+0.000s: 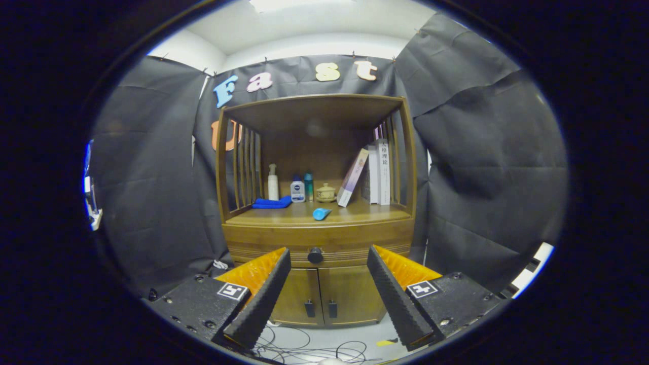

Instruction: Pull open the drawer, take out the items inside it, and place them on the countertop above the cabinet.

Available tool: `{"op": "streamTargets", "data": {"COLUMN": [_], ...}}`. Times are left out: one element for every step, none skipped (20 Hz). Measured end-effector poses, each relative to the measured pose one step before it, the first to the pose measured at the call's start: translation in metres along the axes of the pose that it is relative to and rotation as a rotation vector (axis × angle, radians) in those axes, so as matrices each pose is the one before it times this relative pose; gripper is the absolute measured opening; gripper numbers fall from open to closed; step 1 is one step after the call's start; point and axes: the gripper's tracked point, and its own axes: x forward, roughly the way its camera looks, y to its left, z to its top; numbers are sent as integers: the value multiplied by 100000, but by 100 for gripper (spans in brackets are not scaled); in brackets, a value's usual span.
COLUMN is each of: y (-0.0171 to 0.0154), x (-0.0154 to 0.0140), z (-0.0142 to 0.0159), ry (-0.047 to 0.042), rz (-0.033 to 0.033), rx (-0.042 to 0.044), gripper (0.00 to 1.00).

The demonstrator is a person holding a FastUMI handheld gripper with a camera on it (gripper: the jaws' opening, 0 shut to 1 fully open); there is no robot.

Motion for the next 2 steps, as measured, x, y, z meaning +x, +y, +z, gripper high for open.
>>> {"op": "streamTargets", "data": {"y": [1, 29], "x": [-8, -26], "z": [-21, -74], "ry": [373, -132], "rz": [-109, 123], "rx": [-212, 119], "gripper": [99, 99]}}
